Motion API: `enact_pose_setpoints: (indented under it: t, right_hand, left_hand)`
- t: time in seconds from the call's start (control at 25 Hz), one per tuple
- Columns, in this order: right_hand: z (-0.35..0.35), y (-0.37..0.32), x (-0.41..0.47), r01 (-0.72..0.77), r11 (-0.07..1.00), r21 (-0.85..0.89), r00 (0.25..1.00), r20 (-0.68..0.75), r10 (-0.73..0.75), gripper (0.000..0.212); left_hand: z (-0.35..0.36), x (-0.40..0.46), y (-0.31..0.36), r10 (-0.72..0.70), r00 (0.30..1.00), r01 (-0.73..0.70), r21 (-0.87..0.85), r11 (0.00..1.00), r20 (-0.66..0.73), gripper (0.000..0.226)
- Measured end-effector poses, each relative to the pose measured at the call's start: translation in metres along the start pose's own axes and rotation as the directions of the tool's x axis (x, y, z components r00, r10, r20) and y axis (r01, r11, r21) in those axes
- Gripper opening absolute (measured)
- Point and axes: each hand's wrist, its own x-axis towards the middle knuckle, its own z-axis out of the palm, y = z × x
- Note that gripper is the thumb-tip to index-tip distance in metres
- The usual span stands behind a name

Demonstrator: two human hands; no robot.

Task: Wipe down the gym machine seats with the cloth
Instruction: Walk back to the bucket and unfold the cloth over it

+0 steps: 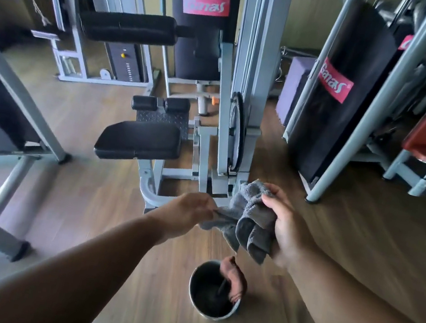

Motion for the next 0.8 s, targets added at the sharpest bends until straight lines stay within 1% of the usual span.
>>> enact_pose_setpoints:
  t: [0.04, 0.12, 0.2, 0.28, 0.32, 0.36, 0.4, 0.44, 0.48, 0.52, 0.56, 0.6, 0.64, 0.68, 0.72, 0.8]
  right_hand:
    - [0.0, -0.001, 0.002, -0.008, 1.0, 0.004, 1.0, -0.013, 0.008, 0.019]
    - [-0.002, -0.003, 0.007, -0.023, 0.999, -0.044, 0.999, -0.041, 0.022, 0.019]
    - [-0.009, -0.007, 0.012, -0.059, 0.981, -0.187, 0.997, -0.05, 0.05, 0.017]
    - [-0.018, -0.012, 0.019, -0.063, 0.924, -0.376, 0.998, -0.017, 0.061, 0.015]
    - [-0.023, -0.014, 0.023, -0.032, 0.883, -0.468, 0.999, 0.006, 0.04, 0.015]
    - [-0.029, -0.019, 0.024, 0.028, 0.828, -0.56, 0.999, 0.038, -0.008, 0.017]
    - [-0.035, -0.022, 0.025, 0.1, 0.751, -0.652, 0.995, 0.074, -0.068, 0.019]
    - [-0.038, -0.028, 0.022, 0.169, 0.67, -0.723, 0.986, 0.129, -0.11, 0.015]
    - [-0.041, -0.032, 0.02, 0.234, 0.608, -0.758, 0.971, 0.207, -0.116, 0.008]
    - [-0.043, -0.037, 0.016, 0.291, 0.589, -0.754, 0.949, 0.306, -0.077, 0.005]
    - [-0.046, -0.042, 0.011, 0.326, 0.595, -0.734, 0.917, 0.398, -0.011, 0.007]
    - [-0.047, -0.047, 0.005, 0.344, 0.61, -0.714, 0.881, 0.47, 0.054, 0.013]
    - [-0.049, -0.051, 0.002, 0.352, 0.614, -0.706, 0.856, 0.509, 0.094, 0.02]
    - [-0.052, -0.054, 0.001, 0.365, 0.616, -0.698, 0.841, 0.531, 0.105, 0.025]
    - [-0.055, -0.057, 0.002, 0.38, 0.604, -0.701, 0.842, 0.532, 0.086, 0.026]
    - [-0.064, -0.062, 0.007, 0.439, 0.561, -0.702, 0.845, 0.534, 0.008, 0.015]
  left_hand:
    - [-0.004, 0.003, 0.006, 0.01, 1.0, -0.01, -0.022, 1.0, -0.018, 0.015]
    - [-0.006, 0.008, 0.017, 0.045, 0.996, -0.047, -0.029, 0.998, -0.077, 0.017]
    - [-0.002, 0.011, 0.031, 0.061, 0.989, -0.064, -0.011, 0.998, -0.136, 0.018]
    - [0.007, 0.016, 0.043, 0.043, 0.979, -0.055, -0.056, 0.997, -0.198, 0.015]
    - [0.013, 0.019, 0.051, 0.017, 0.972, -0.045, -0.117, 0.992, -0.234, 0.012]
    - [0.02, 0.023, 0.058, -0.021, 0.962, -0.033, -0.19, 0.981, -0.273, 0.011]
    - [0.027, 0.026, 0.064, -0.061, 0.949, -0.022, -0.257, 0.966, -0.31, 0.012]
    - [0.034, 0.03, 0.068, -0.107, 0.933, -0.004, -0.309, 0.951, -0.344, 0.014]
    - [0.041, 0.033, 0.072, -0.164, 0.914, 0.025, -0.352, 0.936, -0.37, 0.016]
    - [0.049, 0.035, 0.076, -0.219, 0.895, 0.054, -0.393, 0.918, -0.388, 0.017]
    - [0.057, 0.036, 0.082, -0.261, 0.88, 0.073, -0.43, 0.9, -0.397, 0.016]
    - [0.065, 0.038, 0.087, -0.288, 0.867, 0.079, -0.459, 0.885, -0.406, 0.015]
    - [0.071, 0.039, 0.091, -0.306, 0.856, 0.078, -0.481, 0.873, -0.416, 0.015]
    - [0.077, 0.039, 0.094, -0.321, 0.846, 0.073, -0.504, 0.86, -0.425, 0.014]
    - [0.081, 0.039, 0.098, -0.333, 0.838, 0.057, -0.539, 0.84, -0.431, 0.013]
    - [0.087, 0.036, 0.102, -0.333, 0.833, 0.001, -0.601, 0.8, -0.442, 0.016]
